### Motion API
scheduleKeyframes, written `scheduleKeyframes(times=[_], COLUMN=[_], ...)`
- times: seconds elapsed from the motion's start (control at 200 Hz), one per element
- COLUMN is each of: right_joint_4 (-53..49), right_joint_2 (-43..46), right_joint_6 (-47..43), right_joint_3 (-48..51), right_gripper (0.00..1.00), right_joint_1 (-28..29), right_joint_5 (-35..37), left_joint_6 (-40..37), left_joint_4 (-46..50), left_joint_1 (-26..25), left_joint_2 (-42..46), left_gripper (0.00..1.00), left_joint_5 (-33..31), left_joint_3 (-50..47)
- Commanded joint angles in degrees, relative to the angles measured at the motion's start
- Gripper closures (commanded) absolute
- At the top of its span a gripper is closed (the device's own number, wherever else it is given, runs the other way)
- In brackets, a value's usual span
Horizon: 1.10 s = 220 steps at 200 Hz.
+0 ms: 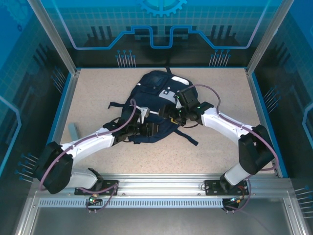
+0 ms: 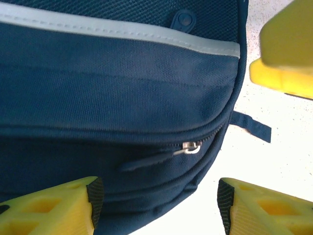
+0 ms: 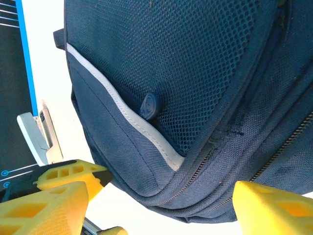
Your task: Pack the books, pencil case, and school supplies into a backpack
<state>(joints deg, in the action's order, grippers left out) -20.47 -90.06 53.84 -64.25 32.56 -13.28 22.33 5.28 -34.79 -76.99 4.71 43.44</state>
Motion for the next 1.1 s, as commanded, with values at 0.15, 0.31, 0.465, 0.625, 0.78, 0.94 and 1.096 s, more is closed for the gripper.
scheduleKeyframes(times=[0.15,0.31,0.465,0.625,0.78,0.94,1.096], right_joint_4=[-0.08,-0.36,-0.36,-0.25,-0.10,-0.61,-1.20], right_joint_2=[-2.21,-3.16,-4.23,-5.27,-6.17,-6.98,-7.75], right_joint_6=[0.42,0.36,0.72,1.26,1.77,1.78,1.89], right_joint_3=[-2.54,-2.72,-2.80,-2.99,-3.24,-3.84,-4.39], right_gripper=[0.23,0.23,0.26,0.31,0.37,0.42,0.49], right_joint_1=[-0.65,-0.68,-0.67,-0.63,-0.53,-0.39,-0.24], right_joint_5=[-3.25,-3.86,-4.45,-4.60,-4.92,-4.79,-4.40], left_joint_6=[-3.56,-4.35,-5.79,-7.73,-10.05,-13.75,-16.52], left_joint_4=[-2.14,-2.17,-2.86,-2.95,-3.02,-1.57,0.33], left_joint_1=[-0.31,-0.30,-0.29,-0.31,-0.33,-0.28,-0.31], left_joint_2=[-5.23,-5.87,-5.63,-5.69,-6.06,-6.68,-6.56], left_gripper=[0.36,0.37,0.48,0.58,0.62,0.68,0.70], left_joint_5=[-0.36,1.20,3.64,4.98,4.44,5.51,7.28], left_joint_3=[4.26,4.83,4.11,3.50,3.40,3.93,3.93])
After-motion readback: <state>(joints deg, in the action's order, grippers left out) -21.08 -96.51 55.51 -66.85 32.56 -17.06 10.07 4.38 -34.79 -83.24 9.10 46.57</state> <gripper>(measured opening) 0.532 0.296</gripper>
